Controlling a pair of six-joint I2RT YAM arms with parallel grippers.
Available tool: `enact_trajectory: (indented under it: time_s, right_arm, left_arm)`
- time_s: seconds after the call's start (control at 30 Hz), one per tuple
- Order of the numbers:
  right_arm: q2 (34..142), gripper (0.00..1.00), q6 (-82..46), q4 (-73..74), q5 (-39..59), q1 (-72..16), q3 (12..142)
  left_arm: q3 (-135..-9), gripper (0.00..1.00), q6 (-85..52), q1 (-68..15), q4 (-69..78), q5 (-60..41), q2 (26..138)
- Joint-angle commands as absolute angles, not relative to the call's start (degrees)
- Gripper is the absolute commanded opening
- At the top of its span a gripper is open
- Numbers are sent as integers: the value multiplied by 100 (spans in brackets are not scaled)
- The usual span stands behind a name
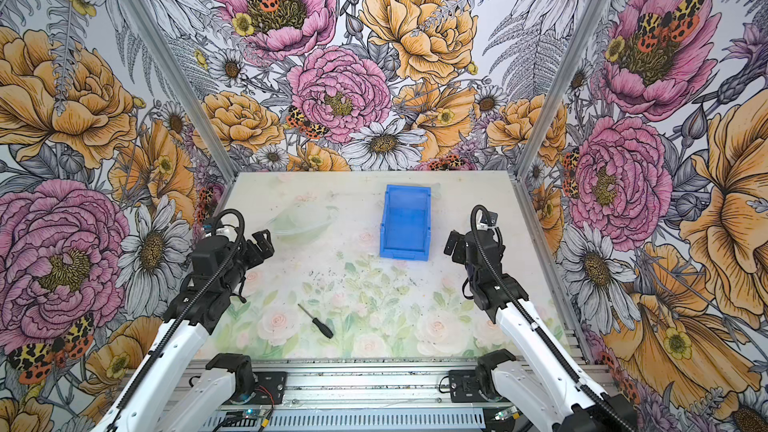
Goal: Put the screwdriver in the bin
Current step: 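Raise both arms and move the left gripper toward the black screwdriver, then lower the open left gripper over the screwdriver's black handle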
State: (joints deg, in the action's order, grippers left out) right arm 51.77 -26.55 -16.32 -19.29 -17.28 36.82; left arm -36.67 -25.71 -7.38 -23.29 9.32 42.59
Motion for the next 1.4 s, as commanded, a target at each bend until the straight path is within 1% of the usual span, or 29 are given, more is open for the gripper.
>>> enact_trajectory:
  time_s: [0.0, 0.13, 0.23, 0.37, 0.67, 0.83, 0.9, 1.1, 1.37]
  right_arm:
    - [5133, 100, -2804, -2258, -1942, -2059, 3952]
    - [5138, 99, -2771, -2462, -1840, -2342, 4025]
    - [5122, 100, -2719, -2549, -1680, -2514, 4052]
    - [5059, 99, -2478, -2601, -1555, -2806, 4034]
    - [4688, 99, -1920, -2654, -772, -3126, 3873]
    - [4367, 100, -1581, -2562, 124, -3229, 3681]
    - [4180, 99, -1526, -2576, 302, -3281, 3594]
    - [3637, 99, -1579, -2589, 461, -3324, 3346]
    - [3787, 99, -1674, -2568, 567, -3370, 3259]
  left_arm:
    - [-3958, 99, -3141, -1111, -3419, 993, 4153]
    - [-4131, 99, -3638, -1641, -4182, 1036, 4238]
    - [-4104, 99, -3984, -1979, -4490, 824, 4372]
    - [-4126, 99, -4508, -2502, -4920, 1113, 4400]
    - [-3981, 99, -5097, -2908, -5101, 639, 4344]
    - [-3923, 99, -5574, -3304, -5187, 861, 4501]
    - [-3925, 99, -5862, -3525, -5186, 1021, 4589]
    - [-3956, 99, -6648, -4363, -5193, 1599, 4925]
    - [-3780, 99, -7481, -5193, -5188, 1732, 5349]
